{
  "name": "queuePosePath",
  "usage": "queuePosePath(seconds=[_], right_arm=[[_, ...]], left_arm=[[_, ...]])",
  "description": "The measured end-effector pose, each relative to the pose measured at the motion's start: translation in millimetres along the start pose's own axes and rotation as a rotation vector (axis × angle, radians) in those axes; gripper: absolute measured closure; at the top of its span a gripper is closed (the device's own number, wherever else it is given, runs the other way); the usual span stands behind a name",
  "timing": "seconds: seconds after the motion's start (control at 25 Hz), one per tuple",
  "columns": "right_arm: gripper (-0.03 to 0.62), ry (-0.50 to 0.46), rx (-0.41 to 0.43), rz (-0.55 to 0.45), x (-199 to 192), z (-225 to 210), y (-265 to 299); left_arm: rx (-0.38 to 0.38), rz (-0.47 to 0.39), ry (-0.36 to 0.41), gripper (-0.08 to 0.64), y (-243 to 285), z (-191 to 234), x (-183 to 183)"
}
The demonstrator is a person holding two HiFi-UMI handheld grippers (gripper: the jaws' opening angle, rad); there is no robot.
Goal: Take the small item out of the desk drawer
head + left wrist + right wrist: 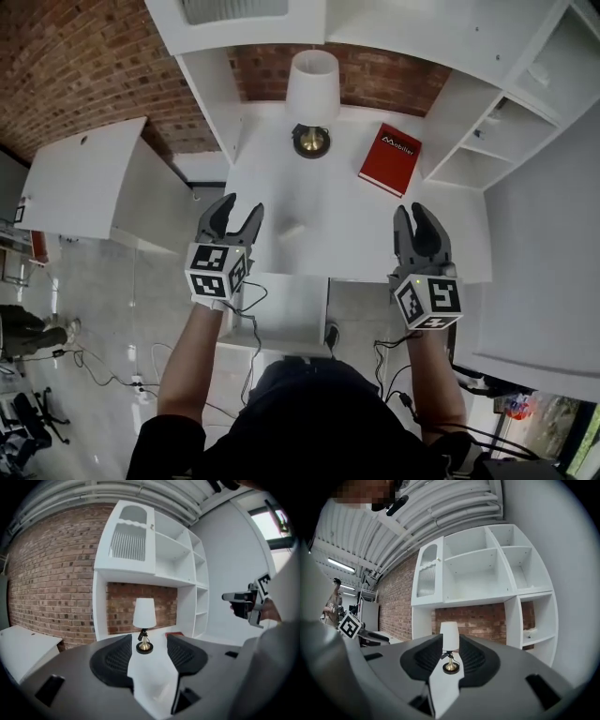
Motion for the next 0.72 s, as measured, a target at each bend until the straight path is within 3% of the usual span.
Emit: queuePosePath(seconds=[0.44, 0.72], right_arm=[[0.494, -0.04, 0.039, -0.099, 48.2, 23.7, -6.6], [0.494, -0.069, 0.063, -0.138, 71.6, 34.7, -8.9]], left_arm=[[0.056, -0.233, -0.079, 0.331, -63.9, -3.7, 78.1], [0.086, -0.34, -0.058, 0.334, -90.3, -4.6, 112.6]])
Point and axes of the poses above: the fingertips, and each gripper's own axes: y forward along the fingers, z to its left, x out of its top, the point moved 6 cm from there along -y, backward along the fingers, and after that the axes turned 2 degrees about -z, right-handed, at the moved point
